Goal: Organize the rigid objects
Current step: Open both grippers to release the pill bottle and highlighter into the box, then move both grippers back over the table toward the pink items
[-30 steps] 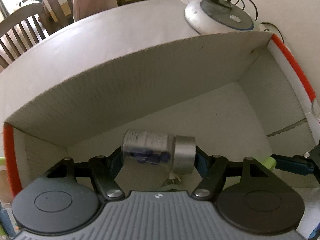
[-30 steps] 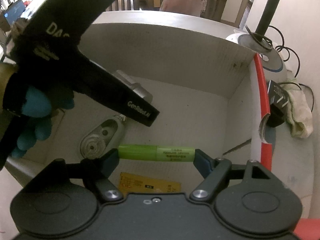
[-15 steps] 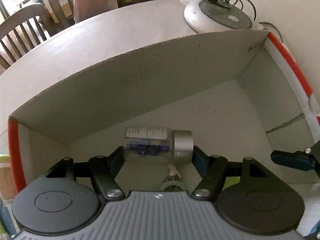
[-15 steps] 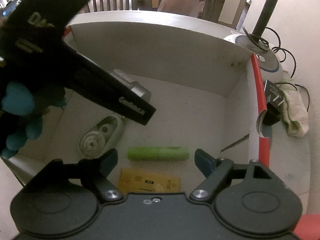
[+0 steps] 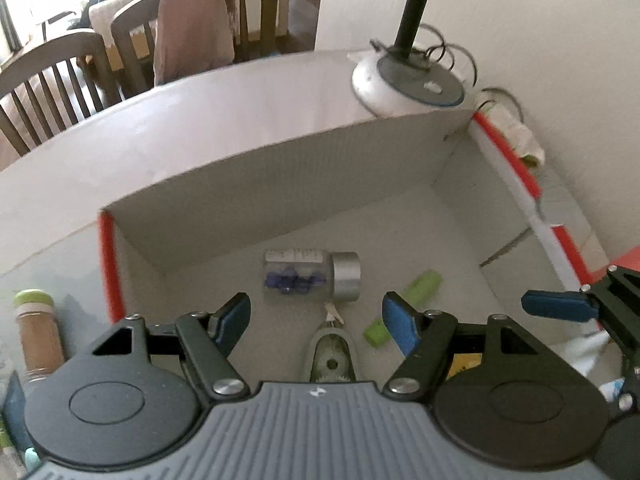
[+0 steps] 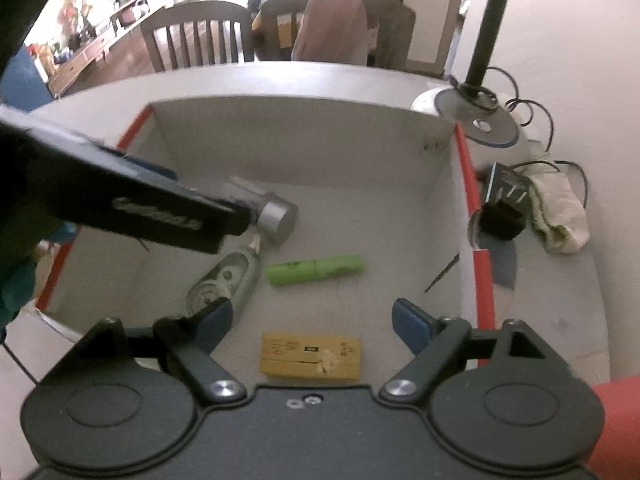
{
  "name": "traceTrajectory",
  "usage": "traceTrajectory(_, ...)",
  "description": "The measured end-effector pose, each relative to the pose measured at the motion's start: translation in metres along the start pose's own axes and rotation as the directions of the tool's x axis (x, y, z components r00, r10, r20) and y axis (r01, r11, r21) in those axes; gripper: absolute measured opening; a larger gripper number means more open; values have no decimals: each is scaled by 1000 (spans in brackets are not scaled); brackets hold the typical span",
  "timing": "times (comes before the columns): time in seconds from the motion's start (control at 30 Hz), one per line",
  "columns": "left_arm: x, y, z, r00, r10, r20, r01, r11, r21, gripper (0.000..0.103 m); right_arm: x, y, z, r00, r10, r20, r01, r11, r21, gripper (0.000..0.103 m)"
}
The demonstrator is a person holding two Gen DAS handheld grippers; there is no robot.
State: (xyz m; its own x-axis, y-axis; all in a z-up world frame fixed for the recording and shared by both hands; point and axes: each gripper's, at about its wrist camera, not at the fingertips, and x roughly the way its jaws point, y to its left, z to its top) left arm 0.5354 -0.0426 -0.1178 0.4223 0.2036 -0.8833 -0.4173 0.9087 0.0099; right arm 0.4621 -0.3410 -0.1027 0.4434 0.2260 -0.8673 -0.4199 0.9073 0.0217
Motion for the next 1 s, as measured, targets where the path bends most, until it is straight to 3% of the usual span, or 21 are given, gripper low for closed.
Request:
traceTrajectory(0.5,-95,23,-43,982,-79,169,77,997,21,72,-71,58,-25,988,-46,147,40,998,39,88)
traceTrajectory(0.9,-168,71,-110,961,-123,247,119,992,34,73,-115,125,-58,958,-47,283,24,996,85,90)
traceTrajectory(1.0,-183,85,-129,956,-119,268,112,993,40,77,-121,140,-67,948,-42,315,13,996,93,90)
